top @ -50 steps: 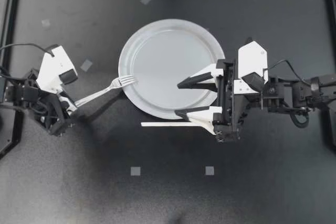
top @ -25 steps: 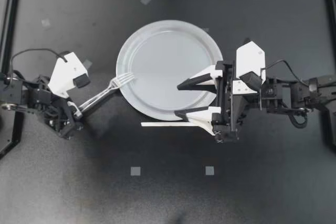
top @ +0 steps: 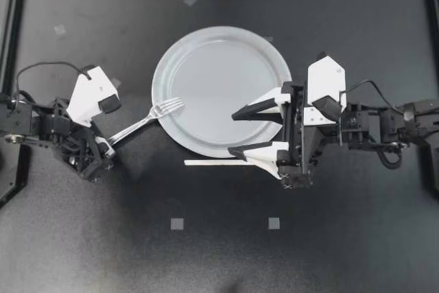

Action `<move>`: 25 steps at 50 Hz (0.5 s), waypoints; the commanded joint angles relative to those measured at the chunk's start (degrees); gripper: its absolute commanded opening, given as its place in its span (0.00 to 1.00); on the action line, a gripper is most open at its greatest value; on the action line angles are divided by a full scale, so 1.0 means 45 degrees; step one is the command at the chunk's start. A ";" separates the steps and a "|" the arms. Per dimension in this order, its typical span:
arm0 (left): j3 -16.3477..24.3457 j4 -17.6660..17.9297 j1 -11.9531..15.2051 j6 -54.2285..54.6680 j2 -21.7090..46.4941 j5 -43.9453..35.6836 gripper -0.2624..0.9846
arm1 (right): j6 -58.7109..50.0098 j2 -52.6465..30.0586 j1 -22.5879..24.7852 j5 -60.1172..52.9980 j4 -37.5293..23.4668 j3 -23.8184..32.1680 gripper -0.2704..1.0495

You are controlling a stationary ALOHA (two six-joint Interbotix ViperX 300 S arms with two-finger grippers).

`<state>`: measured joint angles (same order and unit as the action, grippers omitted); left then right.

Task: Pick up the fork and place it on the plate.

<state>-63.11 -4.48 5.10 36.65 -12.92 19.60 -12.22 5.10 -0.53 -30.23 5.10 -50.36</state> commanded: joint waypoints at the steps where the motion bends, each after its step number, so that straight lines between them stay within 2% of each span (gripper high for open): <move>1: 0.0273 0.0000 0.0020 -0.0020 -0.0215 0.0000 0.61 | -0.0020 0.0137 0.0078 -0.0059 -0.0039 0.0156 0.80; 8: 0.0723 -0.0332 0.0020 -0.0723 -0.0840 0.0273 0.61 | 0.0020 0.0117 0.0098 -0.0059 -0.0039 0.0215 0.80; 17: 0.2168 -0.0488 0.0020 -0.3027 -0.1992 0.0742 0.62 | 0.0059 0.0273 0.0176 -0.0059 -0.0566 0.0410 0.79; 25: 0.3066 -0.0527 0.0020 -0.4453 -0.2402 0.0879 0.62 | 0.0078 0.0586 0.0176 -0.0059 -0.0762 0.0469 0.79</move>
<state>-51.86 -6.68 5.10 18.28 -22.32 23.91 -11.95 5.63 -0.09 -30.32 2.11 -49.66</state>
